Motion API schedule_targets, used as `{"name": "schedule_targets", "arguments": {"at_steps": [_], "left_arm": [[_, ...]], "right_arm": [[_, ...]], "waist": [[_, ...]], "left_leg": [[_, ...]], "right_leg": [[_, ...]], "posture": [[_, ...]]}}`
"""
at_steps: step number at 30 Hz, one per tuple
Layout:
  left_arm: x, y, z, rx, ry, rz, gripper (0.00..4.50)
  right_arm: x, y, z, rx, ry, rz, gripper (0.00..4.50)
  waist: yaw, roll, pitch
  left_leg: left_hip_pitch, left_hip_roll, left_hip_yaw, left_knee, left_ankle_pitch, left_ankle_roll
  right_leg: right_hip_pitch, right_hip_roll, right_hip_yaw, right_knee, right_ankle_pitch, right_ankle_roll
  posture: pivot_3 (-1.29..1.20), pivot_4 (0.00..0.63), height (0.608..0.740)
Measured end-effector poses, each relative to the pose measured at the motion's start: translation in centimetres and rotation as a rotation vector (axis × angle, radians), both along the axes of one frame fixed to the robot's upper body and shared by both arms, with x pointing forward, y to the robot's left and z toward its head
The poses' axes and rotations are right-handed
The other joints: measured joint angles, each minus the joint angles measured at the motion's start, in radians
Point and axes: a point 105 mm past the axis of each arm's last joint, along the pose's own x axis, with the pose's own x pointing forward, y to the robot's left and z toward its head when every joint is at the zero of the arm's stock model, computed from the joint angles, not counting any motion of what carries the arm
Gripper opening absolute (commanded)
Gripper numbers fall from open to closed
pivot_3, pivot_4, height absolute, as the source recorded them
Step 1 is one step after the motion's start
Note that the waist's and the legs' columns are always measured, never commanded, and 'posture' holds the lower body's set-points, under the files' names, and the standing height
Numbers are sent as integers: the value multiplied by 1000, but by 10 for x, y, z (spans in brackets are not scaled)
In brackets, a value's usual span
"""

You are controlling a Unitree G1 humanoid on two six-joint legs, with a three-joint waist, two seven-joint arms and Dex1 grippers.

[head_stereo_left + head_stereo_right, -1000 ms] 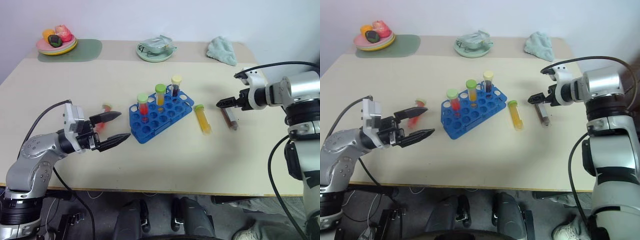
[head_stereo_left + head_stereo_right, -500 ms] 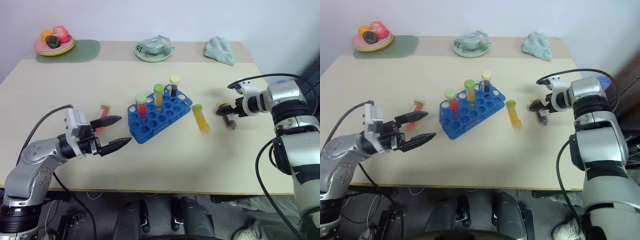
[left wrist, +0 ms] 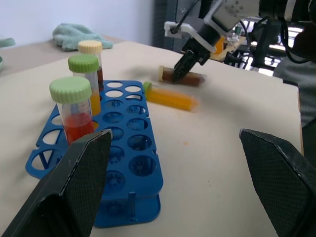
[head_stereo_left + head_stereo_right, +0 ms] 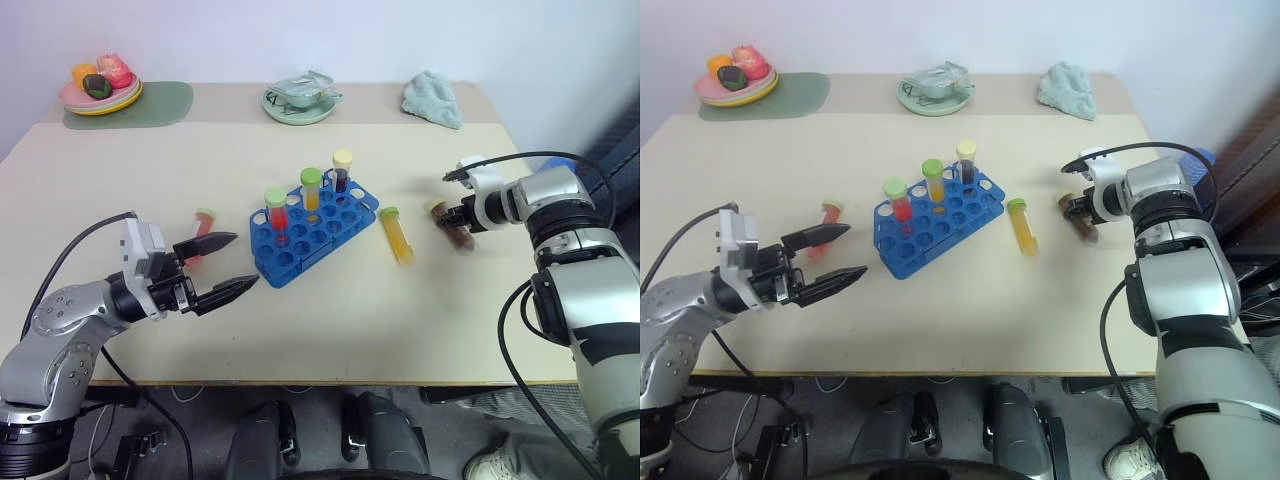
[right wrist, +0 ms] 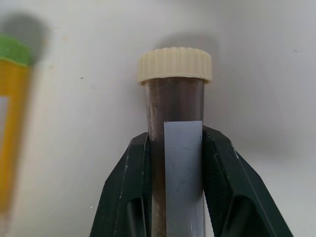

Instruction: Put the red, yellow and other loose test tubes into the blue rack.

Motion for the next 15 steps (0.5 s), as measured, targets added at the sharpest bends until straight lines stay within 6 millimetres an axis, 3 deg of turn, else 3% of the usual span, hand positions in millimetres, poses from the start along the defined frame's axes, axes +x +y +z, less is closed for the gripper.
{"name": "schedule_targets", "arguments": {"at_steps": [4, 9, 12, 15], "left_arm": [[0, -1, 1, -1, -2, -3, 4242], [2, 0, 0, -4, 2, -2, 4242], [5, 0, 2, -11, -7, 2, 4242], [9, 1, -1, -34, -2, 32, 4242]], "right_arm": [[-12, 24, 25, 126, -135, 210, 815], [-44, 77, 52, 388, -321, 431, 815], [-54, 106, 63, 558, -524, 454, 815], [-47, 122, 51, 608, -648, 344, 815]], "waist": [[6, 0, 0], [4, 0, 0], [2, -1, -1], [3, -1, -1]], "left_leg": [[0, 0, -1, -1, 0, 0], [0, 0, -1, -1, -2, -2], [1, 1, -1, -1, -2, -3], [0, 1, -1, -1, -2, -4]], "right_leg": [[0, 0, 0, -1, 0, 0], [0, 0, 0, -1, 0, 0], [1, 1, 0, -1, 0, 0], [1, 1, 0, -1, 0, 0]], "posture": [[0, 150, 740], [0, 150, 740], [0, 150, 740], [0, 150, 740]]}}
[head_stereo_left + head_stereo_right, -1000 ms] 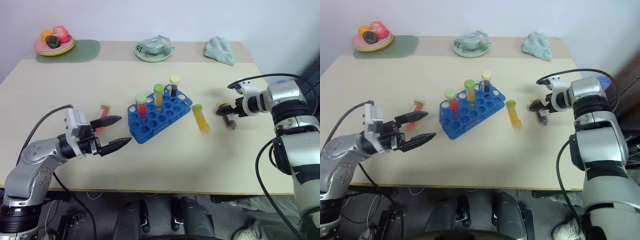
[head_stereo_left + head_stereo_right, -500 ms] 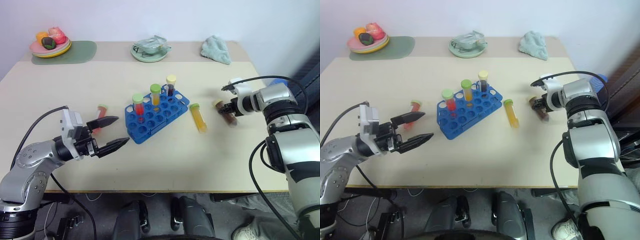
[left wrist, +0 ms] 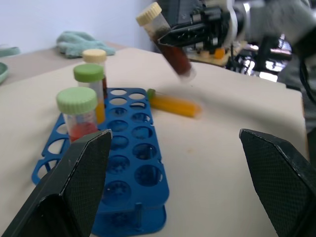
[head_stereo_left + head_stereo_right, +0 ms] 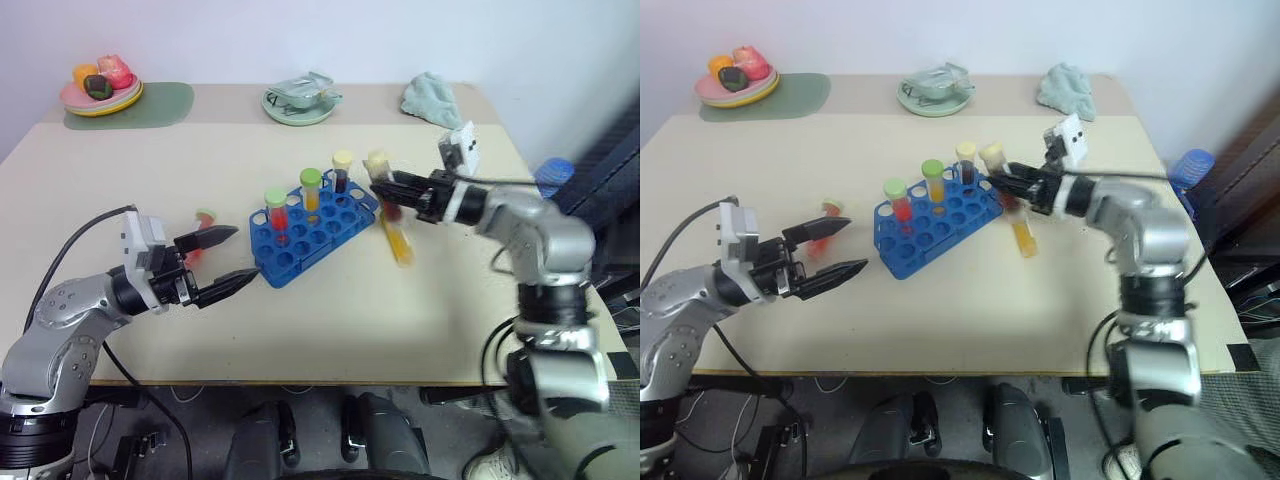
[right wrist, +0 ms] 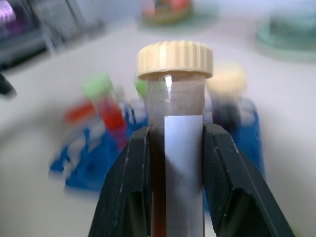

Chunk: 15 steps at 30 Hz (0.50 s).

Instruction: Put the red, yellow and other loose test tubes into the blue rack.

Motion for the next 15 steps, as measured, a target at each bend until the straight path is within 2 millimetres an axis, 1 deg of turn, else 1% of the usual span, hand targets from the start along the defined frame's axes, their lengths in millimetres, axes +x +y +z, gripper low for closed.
{"name": "schedule_targets", "arguments": {"at_steps": [1, 3, 5, 7, 11, 15], "left_arm": [[1, 1, -2, -9, 5, 13, 4242], [3, 0, -6, -42, 18, 40, 4242], [3, -4, -10, -64, 29, 46, 4242], [4, -5, -11, -61, 29, 50, 4242], [6, -4, -7, -53, 6, 56, 4242], [6, -3, -6, -47, 3, 59, 4242]], "right_arm": [[3, 2, -3, 19, -25, -49, 815], [11, 8, 2, 96, -111, -147, 815], [14, 17, 5, 168, -169, -189, 815], [20, 22, 2, 215, -215, -223, 815], [32, 21, -10, 229, -246, -282, 815], [37, 19, -22, 253, -243, -304, 815]], "waist": [[0, 0, 0], [0, 0, 0], [-1, 0, 0], [-1, 0, 0], [-1, 0, 0], [-1, 0, 0]], "left_leg": [[0, 0, 0, 0, 0, 0], [0, 0, 1, 0, 0, 0], [0, 0, 1, 0, 0, 0], [0, 0, 1, 0, 1, 0], [0, 0, 1, 0, 1, 0], [0, 0, 0, 0, 2, 2]], "right_leg": [[0, 0, 0, 0, 0, 0], [0, 1, 0, 0, 0, 0], [0, 2, 1, 0, 0, 0], [0, 4, 1, 0, 0, 0], [0, 3, 1, 0, 0, 0], [0, 3, 1, 0, 0, 0]], "posture": [[0, 150, 740], [0, 150, 740], [0, 150, 740], [0, 150, 740], [0, 150, 740], [0, 150, 740]]}}
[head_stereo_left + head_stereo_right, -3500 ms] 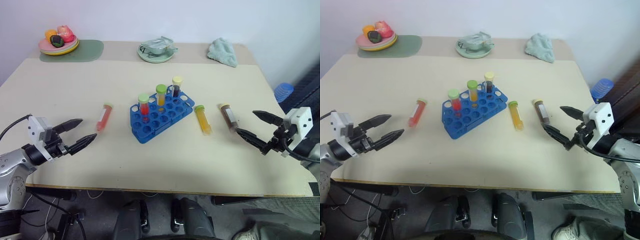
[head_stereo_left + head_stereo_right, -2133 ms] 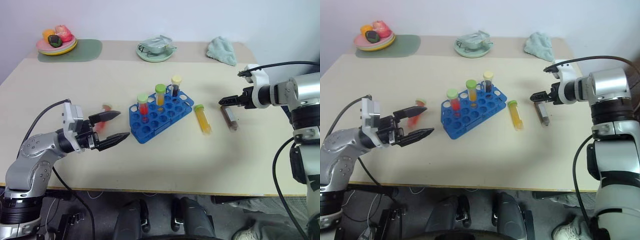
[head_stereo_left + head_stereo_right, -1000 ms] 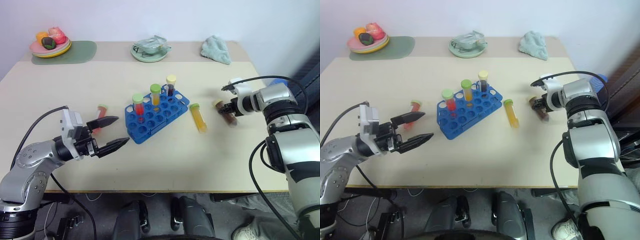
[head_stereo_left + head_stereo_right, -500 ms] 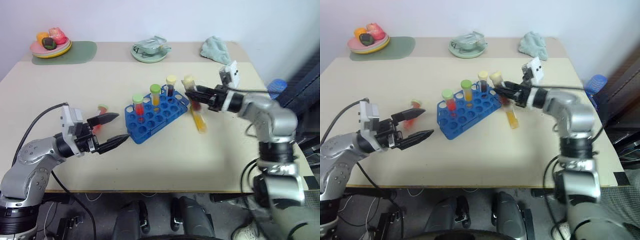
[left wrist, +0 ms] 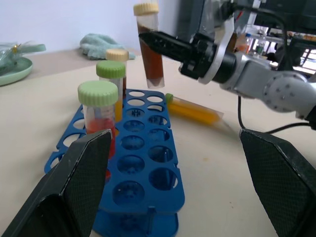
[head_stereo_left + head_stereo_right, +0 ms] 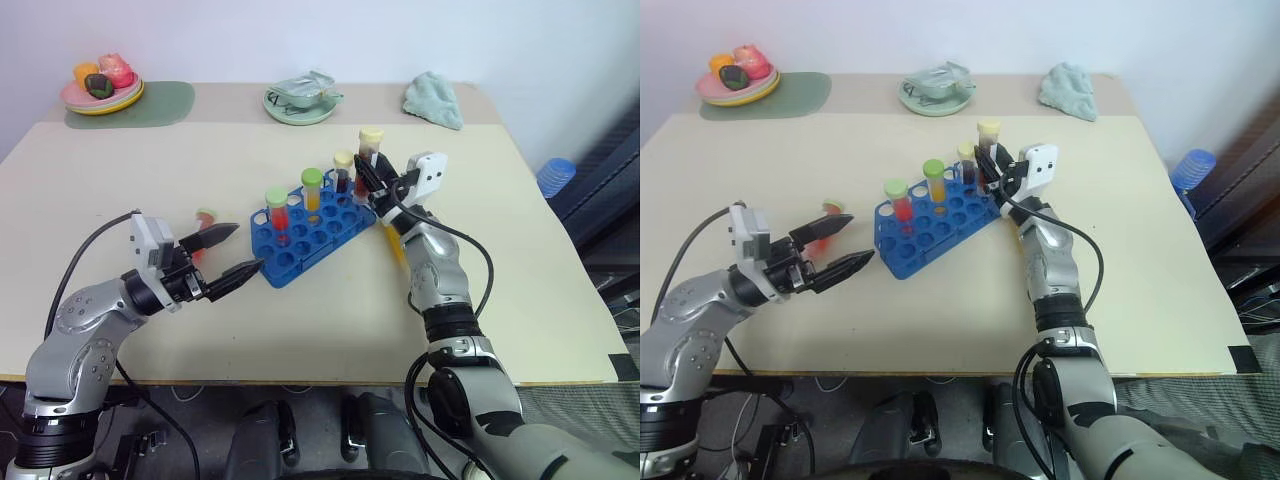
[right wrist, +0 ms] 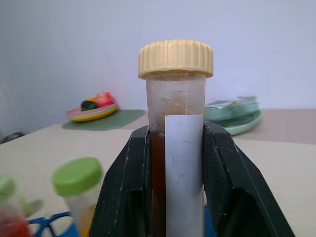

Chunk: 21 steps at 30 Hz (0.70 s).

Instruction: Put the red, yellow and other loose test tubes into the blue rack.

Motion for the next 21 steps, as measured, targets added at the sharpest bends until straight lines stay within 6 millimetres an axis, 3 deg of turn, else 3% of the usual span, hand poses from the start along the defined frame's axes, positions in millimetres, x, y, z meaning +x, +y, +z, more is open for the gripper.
{"name": "schedule_targets", "arguments": {"at_steps": [4, 21], "left_arm": [[-1, 3, -1, 4, 4, 14, 4242], [-3, 8, -3, 12, 7, 29, 4242]], "right_arm": [[1, 0, -18, 16, 22, -3, 815], [9, -1, -29, 13, -2, -49, 815]], "waist": [[-1, 0, 0], [-4, 0, 0]], "left_leg": [[1, 0, 0, 0, 0, 0], [5, 1, 0, 0, 0, -1]], "right_leg": [[0, 0, 0, 0, 0, 0], [4, -1, 1, 1, 0, 0]], "posture": [[0, 150, 740], [0, 150, 740]]}}
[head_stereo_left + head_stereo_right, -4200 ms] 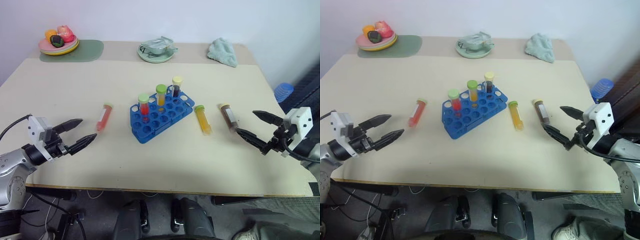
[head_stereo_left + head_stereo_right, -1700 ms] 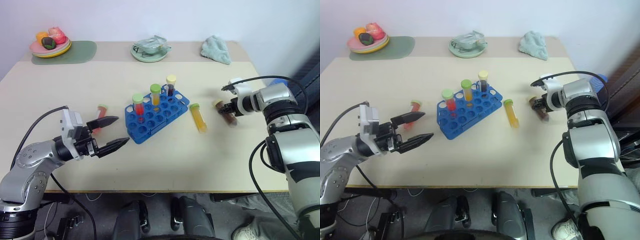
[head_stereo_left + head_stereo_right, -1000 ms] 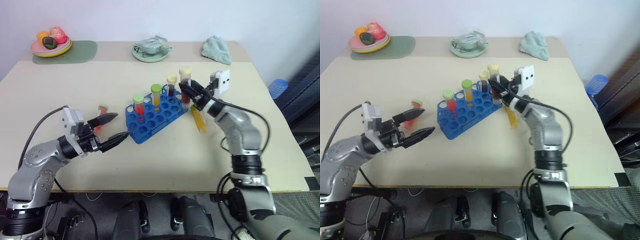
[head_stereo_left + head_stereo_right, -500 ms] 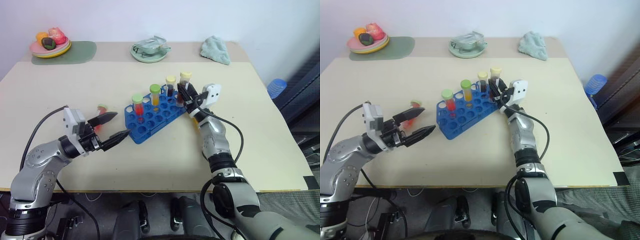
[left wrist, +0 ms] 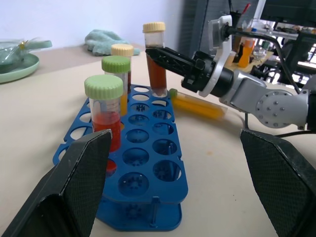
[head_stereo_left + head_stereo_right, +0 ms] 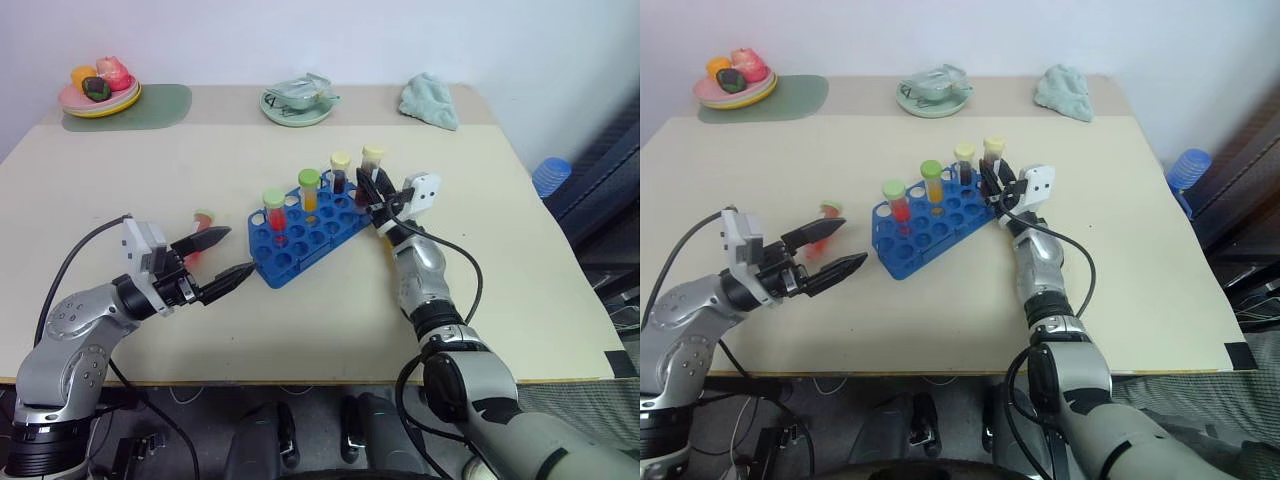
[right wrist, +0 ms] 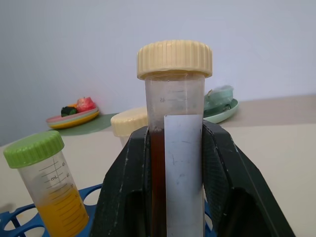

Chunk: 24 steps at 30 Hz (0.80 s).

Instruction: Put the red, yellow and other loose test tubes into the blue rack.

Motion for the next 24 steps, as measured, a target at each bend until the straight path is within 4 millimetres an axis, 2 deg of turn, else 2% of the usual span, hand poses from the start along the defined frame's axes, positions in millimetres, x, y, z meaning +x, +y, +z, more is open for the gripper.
{"name": "schedule_targets", "arguments": {"at_steps": [4, 6, 8, 11, 14, 19, 24], "left_arm": [[0, 0, 1, 0, -11, 0, 4242], [0, 0, 1, 0, -12, 0, 4242], [0, 0, 2, 0, -13, 0, 4242], [0, 0, 2, 0, -15, 0, 4242], [0, 0, 3, 0, -19, -2, 4242], [0, -4, 2, -3, -18, -22, 4242], [-3, -12, -2, -5, -1, -90, 4242]], "right_arm": [[-1, 1, -5, -6, 0, 2, 815], [-3, 1, -7, -9, -5, 15, 1844], [-4, -1, -9, -14, -8, 14, 2648], [-7, -4, -16, -64, -25, -49, 4087], [-7, -8, -6, -127, -82, -103, 4087], [-17, -15, 24, -241, -216, -116, 4087], [-35, -37, 55, -391, -207, -85, 4087]], "waist": [[0, 0, 0], [0, 0, 0], [0, 0, 0], [0, 0, 0], [-1, 1, 1], [3, 1, 1], [7, 1, 0]], "left_leg": [[1, 0, 0, 0, -1, -1], [1, 0, 0, 0, -1, -2], [1, 0, 0, 0, -1, -2], [1, 0, 0, -1, -1, -2], [1, 0, 0, -1, -1, -3], [1, 0, 0, -1, -1, -3], [-1, 0, 0, -1, -2, -3]], "right_leg": [[1, 0, 0, 0, 0, 0], [1, 0, 0, 0, 0, 0], [1, 0, 0, 0, 0, 0], [0, 0, 0, 0, 0, 0], [0, -1, 0, 0, 0, 0], [0, -1, 1, 0, 0, 0], [-1, -2, 1, -1, 0, 0]], "posture": [[0, 150, 740], [0, 150, 740], [0, 150, 740], [0, 150, 740], [0, 150, 740], [0, 150, 740], [0, 150, 740]]}}
